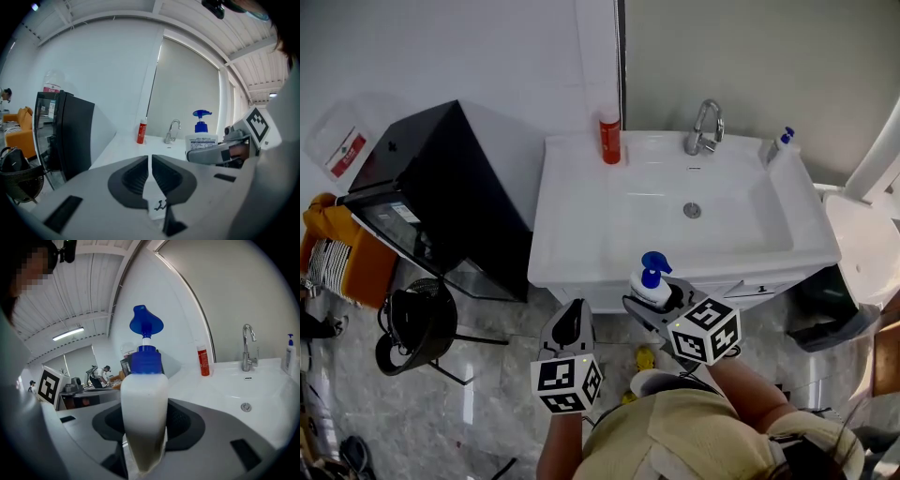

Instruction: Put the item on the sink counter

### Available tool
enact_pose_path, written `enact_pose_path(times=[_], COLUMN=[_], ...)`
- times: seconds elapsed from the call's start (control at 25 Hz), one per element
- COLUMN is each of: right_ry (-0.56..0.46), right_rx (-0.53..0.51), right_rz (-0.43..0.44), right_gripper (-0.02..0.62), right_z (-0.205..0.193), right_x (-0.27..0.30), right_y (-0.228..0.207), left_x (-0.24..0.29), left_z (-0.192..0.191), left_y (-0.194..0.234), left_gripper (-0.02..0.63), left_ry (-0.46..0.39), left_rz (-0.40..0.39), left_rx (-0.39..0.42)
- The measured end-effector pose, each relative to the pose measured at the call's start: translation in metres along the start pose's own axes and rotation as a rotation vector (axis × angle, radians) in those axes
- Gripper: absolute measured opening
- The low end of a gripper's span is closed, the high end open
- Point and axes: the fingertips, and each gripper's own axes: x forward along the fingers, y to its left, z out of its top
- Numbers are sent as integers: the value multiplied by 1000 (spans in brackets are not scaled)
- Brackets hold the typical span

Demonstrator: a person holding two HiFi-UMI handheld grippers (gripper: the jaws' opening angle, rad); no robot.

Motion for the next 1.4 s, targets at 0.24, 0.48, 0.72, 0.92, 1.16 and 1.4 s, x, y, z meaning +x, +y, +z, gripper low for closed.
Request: enact_pose_path(times=[0.24, 0.48, 0.72, 0.92, 1.16, 1.4], right_ry=[3, 1, -5, 9, 24, 7], right_rx=[6, 11, 14, 17, 40, 69], right_rz=[2, 14, 35, 24, 2, -51], right_gripper=[207, 207, 207, 207, 207, 207], right_z=[15, 29, 34, 30, 30, 43], right_x=[12, 22, 30, 32, 42, 64], right_y=[-35, -67, -89, -107, -116, -126], left_x=[38, 72, 103, 123, 136, 152], left_z=[14, 27, 29, 31, 31, 40], left_y=[-2, -8, -8, -16, -6, 15], left_gripper=[55, 55, 55, 55, 55, 55], left_ry=[14, 24, 27, 27, 55, 79], left_rz=[0, 4, 19, -7, -29, -68], left_rx=[13, 33, 27, 30, 27, 46])
